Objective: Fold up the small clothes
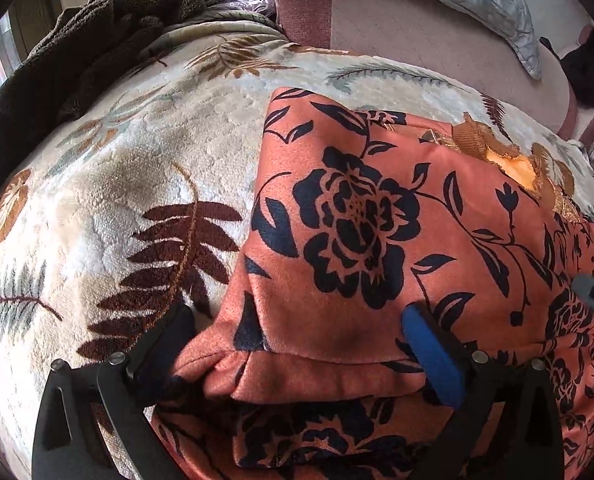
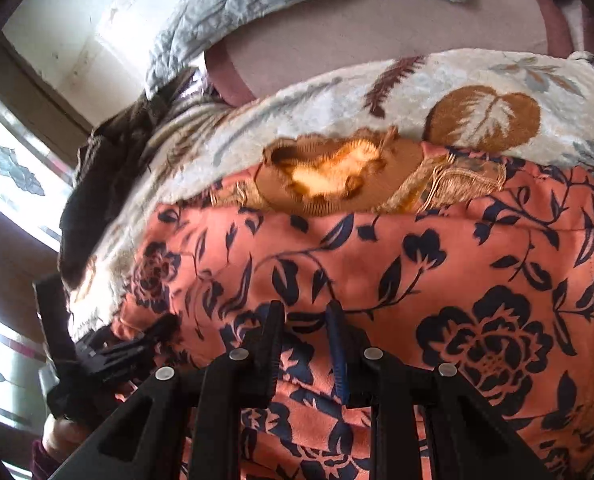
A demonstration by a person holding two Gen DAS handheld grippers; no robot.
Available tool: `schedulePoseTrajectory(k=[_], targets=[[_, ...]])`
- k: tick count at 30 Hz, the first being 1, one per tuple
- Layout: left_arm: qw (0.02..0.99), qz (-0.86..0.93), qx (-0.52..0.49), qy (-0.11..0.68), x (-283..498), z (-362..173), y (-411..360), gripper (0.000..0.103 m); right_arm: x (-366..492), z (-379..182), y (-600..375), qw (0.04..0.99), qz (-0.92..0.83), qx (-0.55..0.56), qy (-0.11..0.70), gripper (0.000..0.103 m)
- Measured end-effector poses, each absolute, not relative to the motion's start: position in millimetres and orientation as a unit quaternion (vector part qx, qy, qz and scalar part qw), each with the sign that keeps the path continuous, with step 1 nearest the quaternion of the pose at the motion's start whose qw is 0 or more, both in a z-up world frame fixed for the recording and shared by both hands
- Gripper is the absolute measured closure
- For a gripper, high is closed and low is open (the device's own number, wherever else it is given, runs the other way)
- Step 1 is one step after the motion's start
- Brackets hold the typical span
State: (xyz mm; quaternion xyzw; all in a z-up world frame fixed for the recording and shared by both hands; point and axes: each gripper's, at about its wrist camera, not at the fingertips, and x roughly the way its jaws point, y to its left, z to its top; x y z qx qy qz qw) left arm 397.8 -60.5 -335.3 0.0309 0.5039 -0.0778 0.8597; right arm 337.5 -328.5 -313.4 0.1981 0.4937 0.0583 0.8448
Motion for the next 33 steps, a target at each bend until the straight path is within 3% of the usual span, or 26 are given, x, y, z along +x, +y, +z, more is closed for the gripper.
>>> schedulePoseTrajectory(k=[5,12,20,27,31,33], targets=[[0.829,-0.088,0.011,0.552,400,-327,-52,0.000,333,-316,-333,0.834,0.053,0.199,0.512,0.079],[0.869,-0.034,0.012,0.493,383,-290,-22,0.000,286,-292,-403,0.837,-0.042,0.262,0.479,0.079],[0.842,-0.014,0.033,0.539,397,-318,-14,0.000,275,-323,-460,0.784,-0.103,0.341,0.508,0.080],[0.875,-0.036,0.080,0.477,391,-296,-39,0.000,295,-295,-461,0.835,-0.139,0.296,0.443,0.080],[0.843,-0.039,0.094,0.528,410,-329,-52,0.000,320,-330,-469,0.810,-0.163,0.275,0.492,0.079],[0.843,-0.043,0.061,0.533,413,-325,-46,0.000,319,-324,-469,0.818,-0.168,0.274,0.477,0.079]])
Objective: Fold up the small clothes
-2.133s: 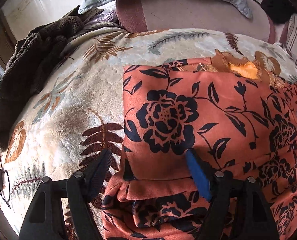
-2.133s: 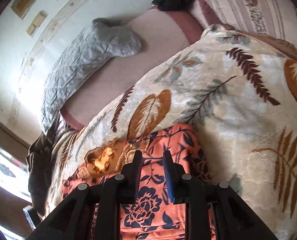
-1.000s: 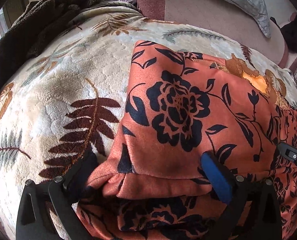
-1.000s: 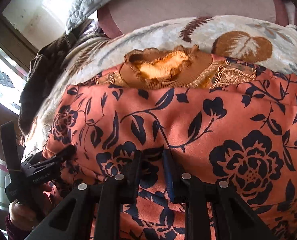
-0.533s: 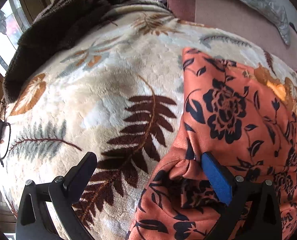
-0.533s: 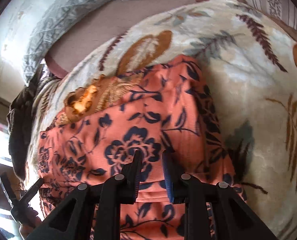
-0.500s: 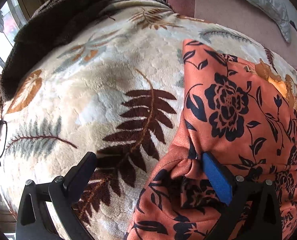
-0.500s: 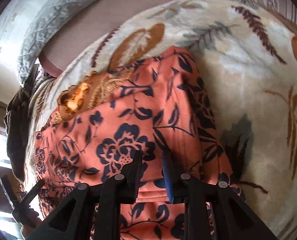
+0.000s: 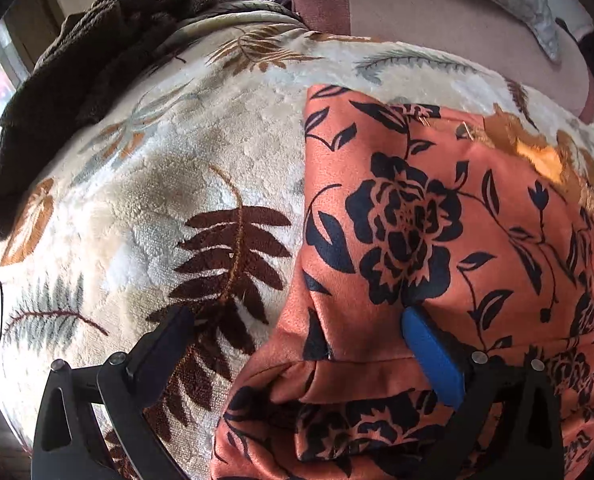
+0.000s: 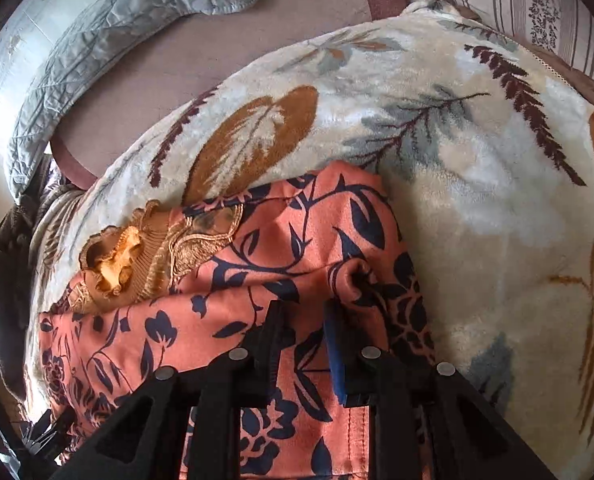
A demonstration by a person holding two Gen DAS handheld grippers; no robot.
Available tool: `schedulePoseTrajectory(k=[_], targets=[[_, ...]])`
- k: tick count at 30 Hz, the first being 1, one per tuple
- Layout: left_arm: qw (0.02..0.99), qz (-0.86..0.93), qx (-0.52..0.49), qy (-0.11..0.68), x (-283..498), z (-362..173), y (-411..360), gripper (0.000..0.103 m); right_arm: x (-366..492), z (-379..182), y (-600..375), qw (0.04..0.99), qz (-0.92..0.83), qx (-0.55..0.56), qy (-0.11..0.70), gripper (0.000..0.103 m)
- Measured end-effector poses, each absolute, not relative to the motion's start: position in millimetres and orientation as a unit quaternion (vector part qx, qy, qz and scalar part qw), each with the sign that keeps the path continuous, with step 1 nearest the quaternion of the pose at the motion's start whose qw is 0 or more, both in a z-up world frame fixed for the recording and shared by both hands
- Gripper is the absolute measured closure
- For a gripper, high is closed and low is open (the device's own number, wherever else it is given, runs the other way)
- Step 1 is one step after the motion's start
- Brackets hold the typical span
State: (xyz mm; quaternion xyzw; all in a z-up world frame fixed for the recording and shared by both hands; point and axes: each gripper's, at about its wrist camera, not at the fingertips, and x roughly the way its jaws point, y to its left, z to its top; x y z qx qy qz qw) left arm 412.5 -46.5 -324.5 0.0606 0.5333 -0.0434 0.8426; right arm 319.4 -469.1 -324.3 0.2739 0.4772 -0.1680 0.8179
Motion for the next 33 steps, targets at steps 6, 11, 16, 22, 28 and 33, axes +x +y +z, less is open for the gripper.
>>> schedulePoseTrajectory(k=[6,11,16,22,28,33], targets=[[0.861,-0.053,0.062,0.502,400,-308,-48,0.000,316,-306,-444,0.831,-0.104,0.291,0.463,0.079],[0.863,-0.076,0.098,0.490,386,-306,-66,0.000,319,-303,-379,0.837,0.007,0.262,0.480,0.079],[0.846,-0.076,0.095,0.520,393,-323,-68,0.000,324,-323,-337,0.824,0.035,0.215,0.523,0.079],[0.861,-0.076,0.097,0.494,372,-309,-55,0.000,303,-310,-346,0.828,0.030,0.240,0.506,0.079],[0.860,-0.078,0.130,0.486,342,-301,-65,0.000,289,-321,-359,0.814,0.018,0.257,0.520,0.078],[0.897,-0.075,0.163,0.403,292,-269,-63,0.000,247,-293,-370,0.837,0.012,0.278,0.470,0.078]])
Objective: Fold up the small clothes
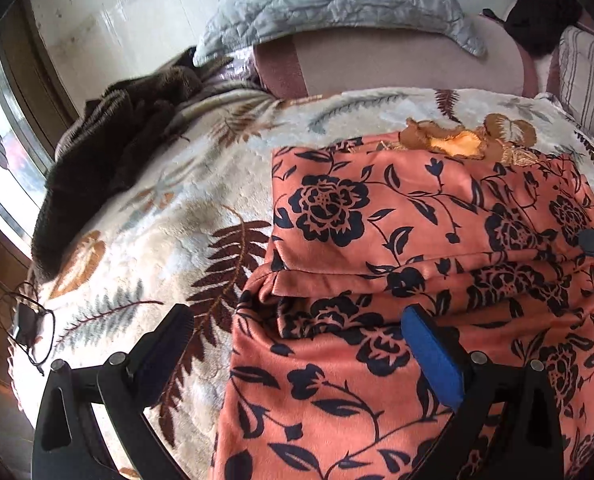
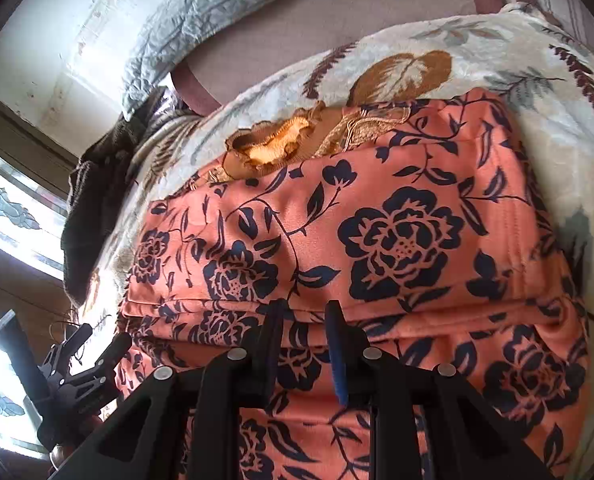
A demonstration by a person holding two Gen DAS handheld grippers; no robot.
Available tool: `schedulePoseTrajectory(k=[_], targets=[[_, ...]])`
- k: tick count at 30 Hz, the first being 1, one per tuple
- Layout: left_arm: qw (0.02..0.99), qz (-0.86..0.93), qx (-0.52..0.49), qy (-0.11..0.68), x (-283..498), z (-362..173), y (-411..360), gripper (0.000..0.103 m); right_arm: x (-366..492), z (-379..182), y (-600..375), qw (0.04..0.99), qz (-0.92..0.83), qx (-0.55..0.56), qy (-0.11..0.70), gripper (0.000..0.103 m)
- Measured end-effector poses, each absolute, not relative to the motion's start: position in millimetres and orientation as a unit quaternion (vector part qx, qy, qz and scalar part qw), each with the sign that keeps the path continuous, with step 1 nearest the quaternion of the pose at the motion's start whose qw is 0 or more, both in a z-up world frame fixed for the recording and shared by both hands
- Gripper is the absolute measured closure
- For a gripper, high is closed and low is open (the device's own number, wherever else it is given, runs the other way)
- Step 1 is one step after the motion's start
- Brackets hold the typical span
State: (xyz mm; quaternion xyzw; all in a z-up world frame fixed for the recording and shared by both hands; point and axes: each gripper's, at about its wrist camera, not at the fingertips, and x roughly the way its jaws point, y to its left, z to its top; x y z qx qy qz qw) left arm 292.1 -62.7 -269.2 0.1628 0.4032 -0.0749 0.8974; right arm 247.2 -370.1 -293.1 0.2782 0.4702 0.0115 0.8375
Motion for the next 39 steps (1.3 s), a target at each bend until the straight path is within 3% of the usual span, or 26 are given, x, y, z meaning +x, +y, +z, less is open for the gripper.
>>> schedulePoseTrajectory(k=[13,26,28,30,31,36,39], targets=[[0.915,-0.105,0.152,0.359,237,-248,-56,0.000,168,-288,-369,0.844,-0.033,0.242,0.478,0.078],[0.903,-0.089,0.126,0.401,217,-266,-30,0.000,118,-291,-368,0.837,-0.028,0.224,0.499,0.078],[0.896,-0.080,0.113,0.421,212,-276,-17,0.000,103,-289,-376,0.838,-0.035,0.224,0.497,0.070],[0.889,-0.067,0.104,0.441,207,-289,-5,0.000,88,-290,-388,0.839,-0.048,0.232,0.491,0.038],[0.886,-0.059,0.104,0.448,204,-295,0,0.000,79,-291,-394,0.843,-0.054,0.238,0.480,0.029],[0.857,-0.056,0.097,0.504,195,-328,7,0.000,68,-309,-413,0.817,-0.056,0.282,0.500,0.030],[0.862,-0.054,0.078,0.497,188,-329,12,0.000,67,-319,-414,0.808,-0.057,0.290,0.510,0.030]])
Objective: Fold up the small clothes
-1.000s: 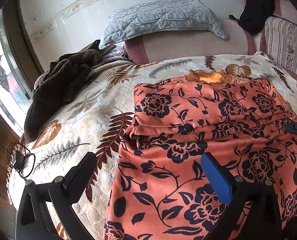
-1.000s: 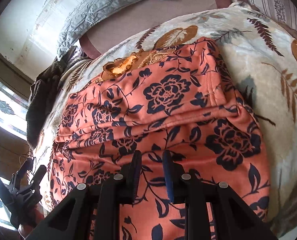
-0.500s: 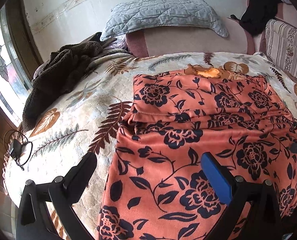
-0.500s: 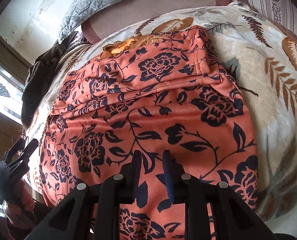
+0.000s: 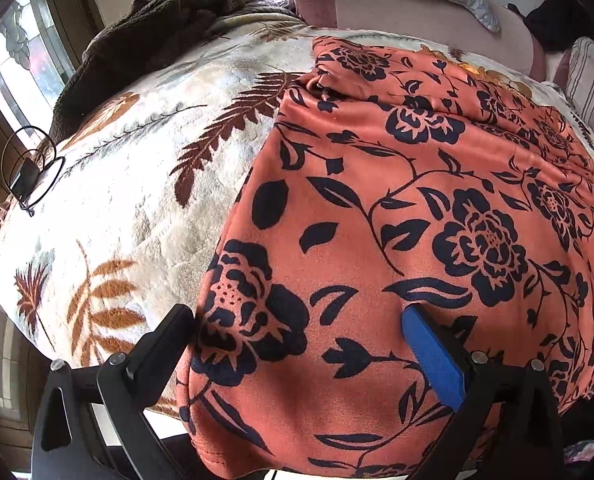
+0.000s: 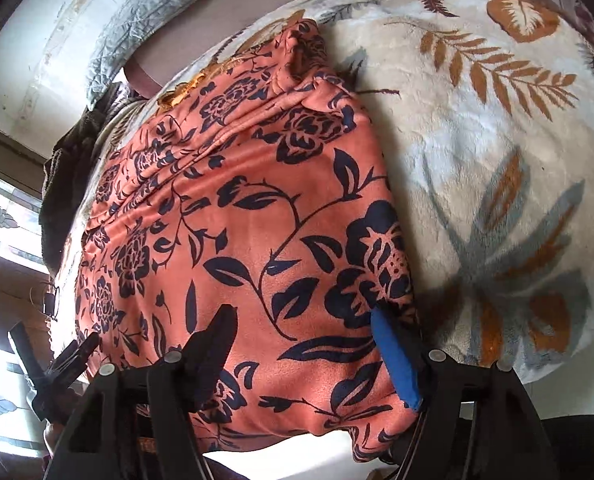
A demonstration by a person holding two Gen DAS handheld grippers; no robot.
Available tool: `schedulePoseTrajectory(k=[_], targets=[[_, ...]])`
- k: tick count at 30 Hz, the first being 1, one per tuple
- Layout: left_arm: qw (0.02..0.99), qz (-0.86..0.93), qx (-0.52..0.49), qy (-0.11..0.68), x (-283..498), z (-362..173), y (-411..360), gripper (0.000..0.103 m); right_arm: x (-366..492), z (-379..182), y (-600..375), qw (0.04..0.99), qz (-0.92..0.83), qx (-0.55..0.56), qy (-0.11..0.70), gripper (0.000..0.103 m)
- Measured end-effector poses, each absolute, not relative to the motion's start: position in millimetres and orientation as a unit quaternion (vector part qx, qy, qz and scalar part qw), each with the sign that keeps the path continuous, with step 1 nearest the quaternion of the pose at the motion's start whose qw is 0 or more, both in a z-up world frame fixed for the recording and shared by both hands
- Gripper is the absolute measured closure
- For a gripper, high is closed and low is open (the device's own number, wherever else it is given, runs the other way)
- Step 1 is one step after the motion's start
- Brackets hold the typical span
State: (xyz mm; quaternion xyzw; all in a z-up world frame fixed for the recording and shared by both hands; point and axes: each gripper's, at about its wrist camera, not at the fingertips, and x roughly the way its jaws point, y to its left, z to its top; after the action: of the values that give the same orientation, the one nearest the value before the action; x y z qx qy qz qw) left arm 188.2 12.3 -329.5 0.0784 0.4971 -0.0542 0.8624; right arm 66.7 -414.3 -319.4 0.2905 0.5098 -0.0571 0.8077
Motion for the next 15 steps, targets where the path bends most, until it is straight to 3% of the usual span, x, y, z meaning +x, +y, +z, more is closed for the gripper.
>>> schedulePoseTrajectory(k=[8,15], targets=[[0.887,-0.036,0.081,0.453,171,-334,9,0.000,68,-321,-401,0.819,-0.063,0.267,0.504,0.022],[0.863,-0.036,0.066,0.500,162,-333,18,0.000,58,-314,-404,0.827,-0.049,0.272,0.489,0.024]])
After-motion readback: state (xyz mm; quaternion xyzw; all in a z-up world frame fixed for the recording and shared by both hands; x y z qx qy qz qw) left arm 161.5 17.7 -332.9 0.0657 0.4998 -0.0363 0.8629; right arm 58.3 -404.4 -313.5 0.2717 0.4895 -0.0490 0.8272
